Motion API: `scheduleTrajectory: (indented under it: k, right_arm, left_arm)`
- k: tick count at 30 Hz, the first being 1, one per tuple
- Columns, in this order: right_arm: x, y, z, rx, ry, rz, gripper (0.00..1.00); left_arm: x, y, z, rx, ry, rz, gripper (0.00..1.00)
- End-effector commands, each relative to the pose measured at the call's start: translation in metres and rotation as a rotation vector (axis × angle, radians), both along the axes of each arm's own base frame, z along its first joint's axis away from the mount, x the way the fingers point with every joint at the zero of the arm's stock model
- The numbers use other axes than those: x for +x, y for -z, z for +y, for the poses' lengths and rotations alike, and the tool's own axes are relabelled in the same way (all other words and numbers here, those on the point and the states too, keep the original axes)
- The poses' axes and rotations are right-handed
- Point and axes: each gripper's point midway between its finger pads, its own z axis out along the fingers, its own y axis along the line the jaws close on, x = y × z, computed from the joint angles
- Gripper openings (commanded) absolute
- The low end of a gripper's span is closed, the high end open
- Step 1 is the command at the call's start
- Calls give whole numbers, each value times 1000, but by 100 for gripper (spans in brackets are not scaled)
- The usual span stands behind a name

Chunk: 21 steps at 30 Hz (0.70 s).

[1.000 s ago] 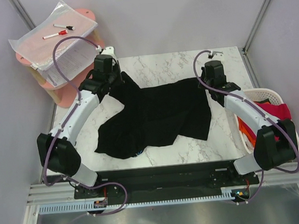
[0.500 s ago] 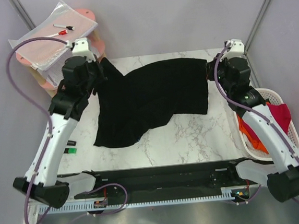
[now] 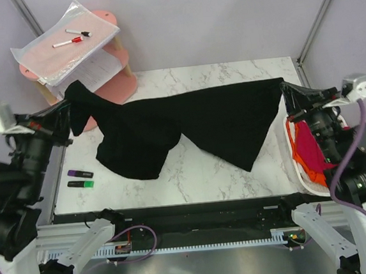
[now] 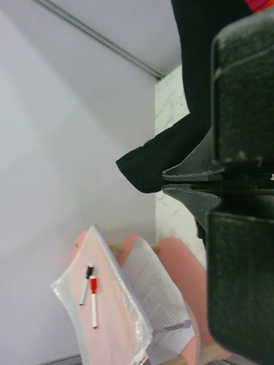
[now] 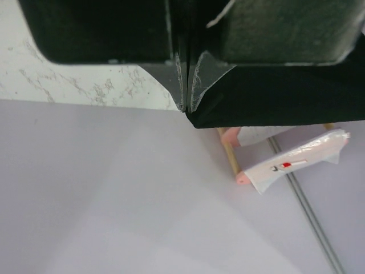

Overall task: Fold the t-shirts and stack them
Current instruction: Flatten out the tshirt

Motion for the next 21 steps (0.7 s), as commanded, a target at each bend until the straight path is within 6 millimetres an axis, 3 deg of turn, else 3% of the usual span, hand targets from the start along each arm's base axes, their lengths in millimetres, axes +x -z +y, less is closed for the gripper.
scheduleTrajectory:
  k: [1, 4, 8, 11, 12, 14, 15, 16, 17, 18, 19, 20, 21]
  right_arm:
    - [-50, -45, -8, 13, -25, -132, 0]
    - [-64, -59, -16, 20, -2, -160, 0]
    - [-65, -67, -21, 22, 25, -170, 0]
    - [-43, -58, -28, 25, 89, -119, 0]
    - [-25, -45, -26, 15, 106, -71, 0]
    - [-2, -30, -29, 3, 153, -15, 0]
    - [21, -9, -25, -15, 164, 51, 0]
    - [32, 1, -29, -8, 200, 89, 0]
    - [44, 12, -30, -13, 220, 127, 0]
    - [65, 36, -28, -30, 244, 198, 0]
    - [76, 47, -32, -26, 280, 226, 0]
    - [96, 77, -29, -54, 296, 295, 0]
    - [107, 90, -30, -61, 314, 325, 0]
  left_arm:
    - [-31, -25, 2, 28, 52, -76, 2]
    - [-41, -49, -2, 27, 93, -121, 2]
    - [-31, -74, -8, 49, 101, -150, 2]
    - [2, -78, -11, 87, 48, -109, 2]
    - [14, -77, -10, 93, 22, -91, 2]
    - [59, -58, -22, 140, -6, 1, 2]
    - [76, -46, -26, 161, -16, 42, 2]
    - [106, -25, -36, 191, -24, 112, 2]
    - [122, -12, -40, 208, -32, 153, 2]
    - [138, 6, -47, 226, -28, 206, 2]
    - [164, 31, -57, 249, -25, 277, 2]
    - [178, 53, -62, 270, -25, 329, 2]
    - [193, 70, -68, 277, -26, 373, 2]
